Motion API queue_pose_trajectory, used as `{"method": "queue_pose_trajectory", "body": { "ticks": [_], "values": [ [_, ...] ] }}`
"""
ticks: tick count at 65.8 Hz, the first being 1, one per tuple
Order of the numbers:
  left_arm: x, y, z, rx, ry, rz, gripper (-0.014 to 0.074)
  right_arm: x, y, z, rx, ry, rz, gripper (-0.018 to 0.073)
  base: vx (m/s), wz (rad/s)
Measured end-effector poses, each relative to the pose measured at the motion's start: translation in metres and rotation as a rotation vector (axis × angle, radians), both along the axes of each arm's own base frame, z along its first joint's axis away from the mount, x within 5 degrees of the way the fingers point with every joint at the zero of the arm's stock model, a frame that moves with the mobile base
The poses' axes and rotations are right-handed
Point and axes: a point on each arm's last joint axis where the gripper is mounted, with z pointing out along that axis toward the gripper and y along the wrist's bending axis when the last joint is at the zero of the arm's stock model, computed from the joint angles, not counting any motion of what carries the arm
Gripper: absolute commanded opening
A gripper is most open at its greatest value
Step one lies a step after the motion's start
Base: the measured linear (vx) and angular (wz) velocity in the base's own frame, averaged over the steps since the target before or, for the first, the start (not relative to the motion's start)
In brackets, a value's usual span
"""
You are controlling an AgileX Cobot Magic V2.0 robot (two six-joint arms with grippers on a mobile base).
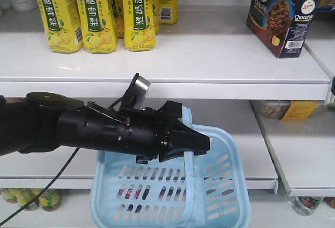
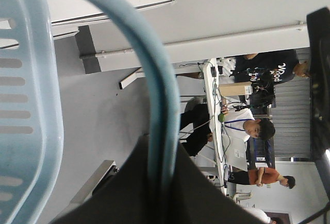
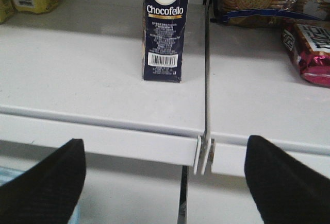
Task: Left arm holds basket, right arm returns cookies
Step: 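Set the box upright on the shelf and open the right gripper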
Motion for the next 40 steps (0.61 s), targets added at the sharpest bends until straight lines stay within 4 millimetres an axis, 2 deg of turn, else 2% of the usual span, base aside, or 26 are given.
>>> {"method": "queue_pose_trajectory", "body": {
  "ticks": [13, 20, 29, 40],
  "values": [
    [0.000, 0.000, 0.000, 0.000, 0.000, 0.001, -0.0003, -0.057, -0.005, -0.030, 0.001, -0.106, -0.002, 0.0546, 0.00, 0.00],
    [0.000, 0.000, 0.000, 0.000, 0.000, 0.001, -0.0003, -0.078, -0.006, -0.049, 0.006, -0.165, -0.003, 0.0531, 0.00, 0.00],
    [0.000, 0.000, 0.000, 0.001, 0.000, 0.002, -0.0003, -0.089, -0.007, -0.078, 0.006, -0.213, -0.003, 0.0522, 0.00, 0.00],
    [0.000, 0.000, 0.000, 0.000, 0.000, 0.001, -0.0003, -0.082, -0.007, -0.113, 0.005, -0.218, -0.004, 0.0522, 0.00, 0.00]
  ]
}}
